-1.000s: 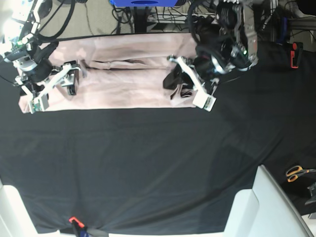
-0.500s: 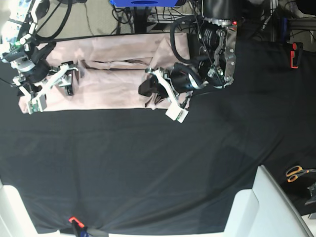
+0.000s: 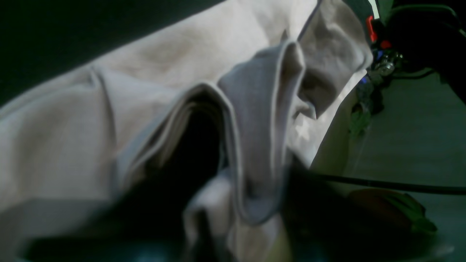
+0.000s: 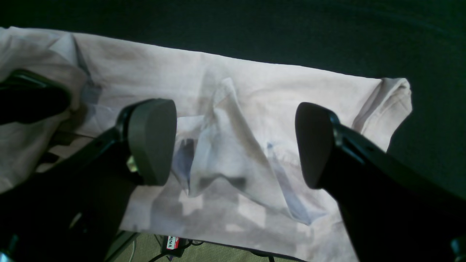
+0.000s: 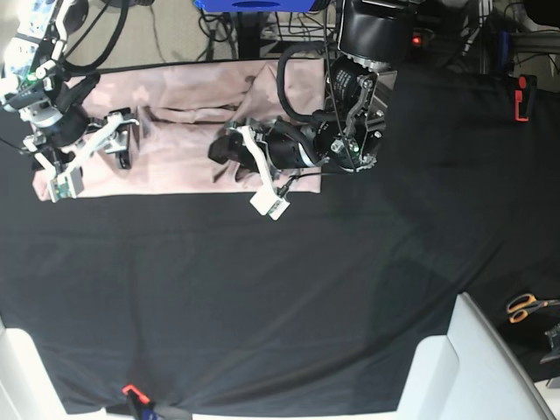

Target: Fold the T-shirt properly

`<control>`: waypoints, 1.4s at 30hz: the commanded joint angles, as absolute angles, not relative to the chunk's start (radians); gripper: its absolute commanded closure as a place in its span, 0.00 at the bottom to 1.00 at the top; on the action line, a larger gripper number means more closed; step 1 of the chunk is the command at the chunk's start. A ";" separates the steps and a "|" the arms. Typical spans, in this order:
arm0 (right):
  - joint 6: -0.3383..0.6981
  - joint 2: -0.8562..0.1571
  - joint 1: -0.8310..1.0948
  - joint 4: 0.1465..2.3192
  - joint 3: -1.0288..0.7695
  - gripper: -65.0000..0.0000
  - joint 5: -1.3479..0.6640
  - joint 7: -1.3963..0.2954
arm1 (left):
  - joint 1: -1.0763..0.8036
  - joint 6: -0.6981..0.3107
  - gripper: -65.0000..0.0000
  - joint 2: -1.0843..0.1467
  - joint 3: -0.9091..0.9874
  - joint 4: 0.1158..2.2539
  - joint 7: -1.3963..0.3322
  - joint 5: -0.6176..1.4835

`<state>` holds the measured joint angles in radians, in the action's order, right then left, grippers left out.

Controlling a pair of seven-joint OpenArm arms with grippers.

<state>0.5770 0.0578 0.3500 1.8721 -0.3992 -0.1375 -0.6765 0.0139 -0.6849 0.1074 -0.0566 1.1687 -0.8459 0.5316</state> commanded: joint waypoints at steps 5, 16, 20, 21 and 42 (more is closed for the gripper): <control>0.579 0.053 0.349 1.890 -0.401 0.25 -0.150 -0.656 | 0.028 -0.698 0.58 0.122 -0.062 1.188 -0.828 0.562; 0.581 0.051 0.349 1.890 -0.401 0.25 -0.147 -0.656 | 0.125 -0.698 0.58 0.151 -0.225 1.185 -0.829 0.595; 0.581 0.051 0.349 1.890 -0.401 0.25 -0.147 -0.656 | 0.180 -0.698 0.58 0.151 -0.331 1.184 -0.829 0.766; 0.581 0.051 0.349 1.890 -0.401 0.25 -0.147 -0.656 | 0.191 -0.698 0.58 0.150 -0.346 1.184 -0.829 0.799; 0.581 0.012 0.302 1.896 -0.094 0.62 -0.150 -0.714 | -0.219 -0.567 1.00 -0.361 0.390 1.469 -0.829 0.854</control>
